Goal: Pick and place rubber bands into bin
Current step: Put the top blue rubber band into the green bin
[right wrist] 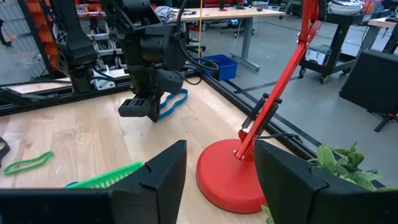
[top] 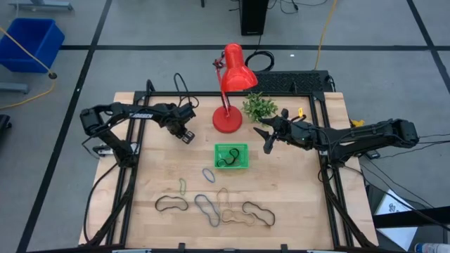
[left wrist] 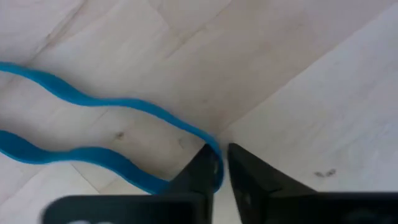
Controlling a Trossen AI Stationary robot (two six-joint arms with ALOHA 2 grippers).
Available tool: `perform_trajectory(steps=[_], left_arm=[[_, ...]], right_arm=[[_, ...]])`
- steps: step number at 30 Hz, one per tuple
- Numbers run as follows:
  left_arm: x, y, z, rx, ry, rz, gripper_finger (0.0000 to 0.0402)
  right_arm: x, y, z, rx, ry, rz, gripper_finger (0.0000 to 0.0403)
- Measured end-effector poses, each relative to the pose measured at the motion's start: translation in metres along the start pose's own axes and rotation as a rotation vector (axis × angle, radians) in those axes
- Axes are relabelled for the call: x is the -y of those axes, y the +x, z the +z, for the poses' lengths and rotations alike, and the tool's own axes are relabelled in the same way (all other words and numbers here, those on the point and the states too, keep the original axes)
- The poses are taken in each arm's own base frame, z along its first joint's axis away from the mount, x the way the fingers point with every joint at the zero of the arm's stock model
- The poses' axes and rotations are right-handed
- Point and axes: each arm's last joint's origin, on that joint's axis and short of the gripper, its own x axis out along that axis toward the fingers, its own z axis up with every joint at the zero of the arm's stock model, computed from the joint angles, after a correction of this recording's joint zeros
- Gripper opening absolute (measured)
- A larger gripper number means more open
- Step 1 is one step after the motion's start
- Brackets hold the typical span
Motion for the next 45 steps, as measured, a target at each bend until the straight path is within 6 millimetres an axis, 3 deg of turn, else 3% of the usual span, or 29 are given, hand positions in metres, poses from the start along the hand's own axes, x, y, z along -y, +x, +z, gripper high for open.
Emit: perform_trajectory(steps=[2, 9, 14, 27, 38, 45], left_arm=[[0.000, 0.000, 0.000, 0.002, 0.018, 0.002, 0.0011], [0.000, -0.001, -0.001, 0.008, 0.028, 0.005, 0.0008], [-0.001, -0.014, -0.004, 0.046, 0.060, -0.004, 0.0006], [-0.008, -0.107, -0.025, 0.439, 0.052, -0.213, 0.0004], [-0.001, -0.196, -0.045, 0.990, 0.196, -0.721, 0.0006], [0.018, -0.224, -0.051, 1.174, 0.335, -0.968, 0.0007]], right_arm=[[0.000, 0.000, 0.000, 0.000, 0.000, 0.000, 0.0180], [0.000, 0.000, 0.000, 0.000, 0.000, 0.000, 0.0180], [0.000, 0.000, 0.000, -0.003, -0.001, 0.001, 0.0180], [0.000, 0.000, -0.001, -0.007, -0.007, 0.002, 0.0180], [0.000, 0.000, -0.001, -0.007, -0.007, 0.002, 0.0180], [0.000, 0.000, -0.001, -0.006, -0.007, 0.002, 0.0180]])
